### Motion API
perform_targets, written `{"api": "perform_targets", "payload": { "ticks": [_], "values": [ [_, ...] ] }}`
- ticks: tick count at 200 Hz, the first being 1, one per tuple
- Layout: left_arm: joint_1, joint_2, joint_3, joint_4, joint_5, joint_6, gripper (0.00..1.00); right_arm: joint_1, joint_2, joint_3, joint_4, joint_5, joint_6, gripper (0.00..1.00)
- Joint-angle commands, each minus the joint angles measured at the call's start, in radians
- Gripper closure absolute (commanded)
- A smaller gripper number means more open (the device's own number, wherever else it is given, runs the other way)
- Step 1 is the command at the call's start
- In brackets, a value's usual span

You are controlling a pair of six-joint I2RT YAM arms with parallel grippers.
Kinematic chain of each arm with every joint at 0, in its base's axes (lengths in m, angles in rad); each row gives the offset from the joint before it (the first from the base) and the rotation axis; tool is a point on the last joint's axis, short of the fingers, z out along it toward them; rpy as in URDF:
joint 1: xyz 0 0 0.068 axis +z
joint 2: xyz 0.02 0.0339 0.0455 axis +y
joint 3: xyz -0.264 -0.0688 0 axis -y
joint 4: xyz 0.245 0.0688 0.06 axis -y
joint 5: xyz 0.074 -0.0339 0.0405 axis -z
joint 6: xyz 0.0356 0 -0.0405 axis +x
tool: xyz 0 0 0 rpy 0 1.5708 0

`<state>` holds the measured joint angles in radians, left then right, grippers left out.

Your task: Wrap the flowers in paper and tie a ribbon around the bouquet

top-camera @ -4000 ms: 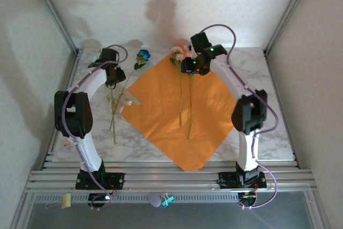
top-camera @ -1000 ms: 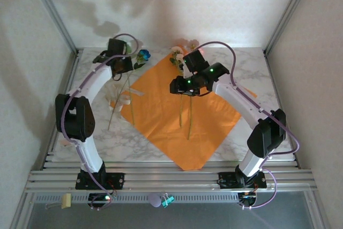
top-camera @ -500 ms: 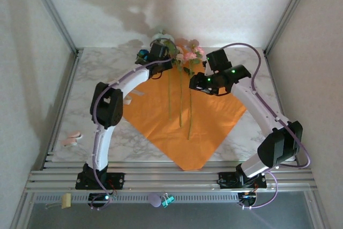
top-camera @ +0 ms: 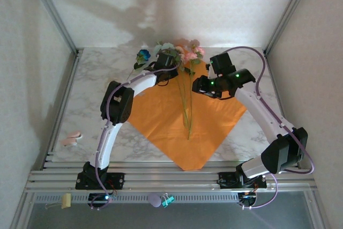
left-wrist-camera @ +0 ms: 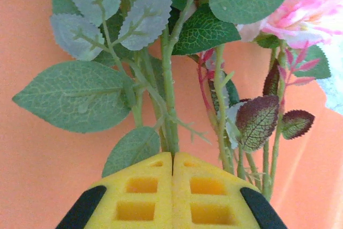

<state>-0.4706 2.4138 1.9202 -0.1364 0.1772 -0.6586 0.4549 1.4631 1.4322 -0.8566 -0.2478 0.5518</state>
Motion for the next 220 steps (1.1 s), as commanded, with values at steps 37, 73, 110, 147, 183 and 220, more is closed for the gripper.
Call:
{"api": "perform_targets", "payload": {
  "ticks": [37, 73, 110, 147, 183, 220],
  "values": [
    [0.004, -0.117, -0.010, -0.095, -0.084, 0.058, 0.50, -0.007, -0.013, -0.010, -0.002, -0.029, 0.004, 0.52],
    [0.035, -0.285, -0.052, -0.202, -0.182, 0.152, 0.39, -0.006, -0.007, 0.008, 0.003, -0.023, -0.009, 0.51],
    [0.190, -0.338, -0.075, -0.405, -0.101, 0.340, 0.50, -0.004, 0.024, 0.029, 0.010, -0.035, -0.038, 0.51],
    [0.285, -0.241, -0.061, -0.554, -0.216, 0.586, 0.53, 0.007, 0.047, 0.066, 0.012, -0.053, -0.041, 0.51],
    [0.337, -0.177, -0.093, -0.490, -0.222, 0.619, 0.47, 0.017, 0.067, 0.104, -0.004, -0.062, -0.039, 0.51],
    [0.334, -0.165, -0.136, -0.412, -0.225, 0.679, 0.45, 0.031, 0.062, 0.117, -0.015, -0.064, -0.022, 0.51]
  ]
}}
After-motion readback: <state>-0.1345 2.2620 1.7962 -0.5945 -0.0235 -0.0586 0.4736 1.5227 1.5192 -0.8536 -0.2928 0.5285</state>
